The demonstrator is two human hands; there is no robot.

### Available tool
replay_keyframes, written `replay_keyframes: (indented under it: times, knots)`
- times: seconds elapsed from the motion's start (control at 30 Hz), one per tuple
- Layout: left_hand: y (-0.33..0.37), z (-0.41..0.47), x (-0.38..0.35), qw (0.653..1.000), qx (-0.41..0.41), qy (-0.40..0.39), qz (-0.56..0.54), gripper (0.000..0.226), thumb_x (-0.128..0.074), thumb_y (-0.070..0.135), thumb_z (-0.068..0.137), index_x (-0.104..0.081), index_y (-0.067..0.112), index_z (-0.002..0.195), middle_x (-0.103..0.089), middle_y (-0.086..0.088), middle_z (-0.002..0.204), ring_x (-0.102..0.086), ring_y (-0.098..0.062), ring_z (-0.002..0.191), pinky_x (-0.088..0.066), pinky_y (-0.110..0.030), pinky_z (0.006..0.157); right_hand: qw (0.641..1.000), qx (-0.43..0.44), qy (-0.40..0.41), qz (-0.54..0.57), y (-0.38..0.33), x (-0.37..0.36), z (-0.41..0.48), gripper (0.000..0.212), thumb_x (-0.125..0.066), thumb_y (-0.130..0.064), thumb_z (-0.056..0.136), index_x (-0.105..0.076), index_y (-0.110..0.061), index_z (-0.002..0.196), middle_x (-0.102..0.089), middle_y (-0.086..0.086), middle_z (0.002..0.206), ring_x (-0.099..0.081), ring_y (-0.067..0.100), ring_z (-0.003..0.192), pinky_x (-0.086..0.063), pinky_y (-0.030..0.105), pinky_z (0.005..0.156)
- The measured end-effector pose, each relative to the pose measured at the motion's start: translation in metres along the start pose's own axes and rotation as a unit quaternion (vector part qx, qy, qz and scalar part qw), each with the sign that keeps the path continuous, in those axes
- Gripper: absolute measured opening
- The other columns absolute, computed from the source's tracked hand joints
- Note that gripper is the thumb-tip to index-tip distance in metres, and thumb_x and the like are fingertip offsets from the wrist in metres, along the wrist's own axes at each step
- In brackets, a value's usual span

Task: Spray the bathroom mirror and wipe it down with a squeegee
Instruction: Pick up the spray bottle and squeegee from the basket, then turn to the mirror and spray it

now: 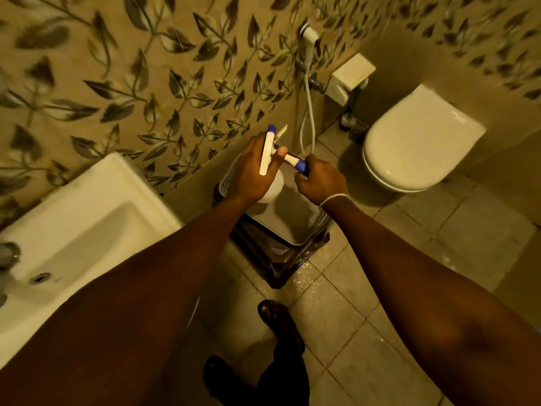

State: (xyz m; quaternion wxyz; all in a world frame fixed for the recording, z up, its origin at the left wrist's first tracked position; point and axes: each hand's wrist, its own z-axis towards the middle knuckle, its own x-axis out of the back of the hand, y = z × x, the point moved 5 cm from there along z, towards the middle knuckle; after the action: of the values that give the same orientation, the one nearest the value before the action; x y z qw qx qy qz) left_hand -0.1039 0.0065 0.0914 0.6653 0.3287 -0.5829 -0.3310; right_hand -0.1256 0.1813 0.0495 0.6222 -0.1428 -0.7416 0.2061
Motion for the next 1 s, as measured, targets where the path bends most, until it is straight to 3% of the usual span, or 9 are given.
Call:
replay_keyframes:
  times: [0.07, 0.17, 0.23, 0.4, 0.5, 0.67, 0.77, 0.9, 1.0]
  knots:
    - [0.018, 0.002, 0.023, 1.0, -0.007, 0.019, 0.005, 0.046, -0.056, 0.049, 0.099, -0.056, 0.013, 0.128, -0.065, -0.003, 0.114, -0.061, -0.01, 0.098, -0.042, -0.008, 0.078, 1.0, -0.001, 0.013, 0.017, -0.016, 0.022, -0.004, 0.026, -0.059, -0.046, 0.088, -0.058, -0.023, 0.099, -0.063, 0.001, 0.081, -0.06, 0.022, 0.069, -0.049, 0.03, 0.06]
    - [0.051, 0.002, 0.063, 0.998, -0.034, 0.052, 0.009, 0.044, -0.055, 0.048, 0.099, -0.056, 0.012, 0.125, -0.065, -0.007, 0.114, -0.061, -0.014, 0.1, -0.05, -0.024, 0.085, 0.997, 0.004, 0.048, 0.054, -0.042, 0.06, -0.017, 0.024, -0.057, -0.051, 0.091, -0.053, -0.028, 0.092, -0.052, -0.007, 0.07, -0.049, 0.009, 0.059, -0.032, 0.022, 0.051]
    - [0.071, 0.002, 0.088, 0.996, -0.042, 0.077, 0.011, 0.039, -0.056, 0.047, 0.099, -0.056, 0.015, 0.121, -0.065, -0.007, 0.112, -0.061, -0.013, 0.099, -0.051, -0.028, 0.087, 0.995, 0.006, 0.064, 0.074, -0.059, 0.081, -0.023, 0.027, -0.053, -0.051, 0.096, -0.056, -0.025, 0.093, -0.055, -0.003, 0.072, -0.05, 0.014, 0.06, -0.028, 0.022, 0.05]
    - [0.122, 0.0, 0.155, 0.99, -0.061, 0.126, -0.004, 0.034, -0.055, 0.05, 0.099, -0.056, 0.02, 0.116, -0.065, 0.001, 0.102, -0.059, -0.004, 0.089, -0.046, -0.015, 0.079, 0.987, 0.015, 0.101, 0.126, -0.103, 0.136, -0.037, 0.038, -0.043, -0.045, 0.106, -0.066, -0.014, 0.106, -0.055, 0.0, 0.081, -0.048, 0.016, 0.066, -0.027, 0.026, 0.052]
    - [0.156, -0.006, 0.199, 0.983, -0.088, 0.161, -0.007, 0.03, -0.053, 0.051, 0.099, -0.056, 0.022, 0.104, -0.058, 0.012, 0.088, -0.059, 0.003, 0.083, -0.041, -0.006, 0.072, 0.981, 0.023, 0.116, 0.154, -0.134, 0.166, -0.046, 0.038, -0.042, -0.042, 0.107, -0.064, -0.012, 0.112, -0.058, 0.003, 0.088, -0.051, 0.02, 0.076, -0.037, 0.032, 0.065]
    - [0.2, -0.016, 0.271, 0.971, -0.117, 0.209, -0.001, 0.035, -0.053, 0.049, 0.101, -0.06, 0.015, 0.106, -0.062, 0.002, 0.093, -0.059, -0.008, 0.084, -0.042, -0.011, 0.072, 0.969, 0.07, 0.13, 0.197, -0.192, 0.204, -0.064, 0.034, -0.04, -0.042, 0.108, -0.058, -0.015, 0.117, -0.064, 0.004, 0.089, -0.06, 0.023, 0.076, -0.045, 0.034, 0.065]
    - [0.223, -0.027, 0.314, 0.961, -0.133, 0.244, -0.001, 0.036, -0.051, 0.055, 0.099, -0.058, 0.021, 0.105, -0.064, 0.008, 0.093, -0.059, -0.003, 0.084, -0.044, -0.012, 0.072, 0.955, 0.111, 0.143, 0.233, -0.23, 0.225, -0.078, 0.031, -0.042, -0.039, 0.108, -0.058, -0.012, 0.112, -0.063, 0.007, 0.084, -0.062, 0.028, 0.074, -0.049, 0.04, 0.065]
    - [0.247, -0.043, 0.372, 0.948, -0.148, 0.281, -0.007, 0.034, -0.052, 0.05, 0.098, -0.059, 0.017, 0.103, -0.068, -0.002, 0.095, -0.064, -0.011, 0.086, -0.05, -0.019, 0.075, 0.937, 0.168, 0.178, 0.25, -0.285, 0.251, -0.096, 0.026, -0.042, -0.034, 0.109, -0.055, -0.012, 0.11, -0.055, -0.001, 0.071, -0.053, 0.015, 0.058, -0.036, 0.03, 0.05]
    - [0.264, -0.059, 0.419, 0.936, -0.161, 0.314, -0.006, 0.026, -0.056, 0.044, 0.1, -0.059, 0.018, 0.099, -0.067, -0.001, 0.093, -0.062, -0.002, 0.082, -0.043, -0.004, 0.071, 0.917, 0.21, 0.204, 0.27, -0.328, 0.271, -0.112, 0.02, -0.043, -0.03, 0.11, -0.055, -0.014, 0.108, -0.051, -0.007, 0.068, -0.049, 0.011, 0.056, -0.033, 0.029, 0.051]
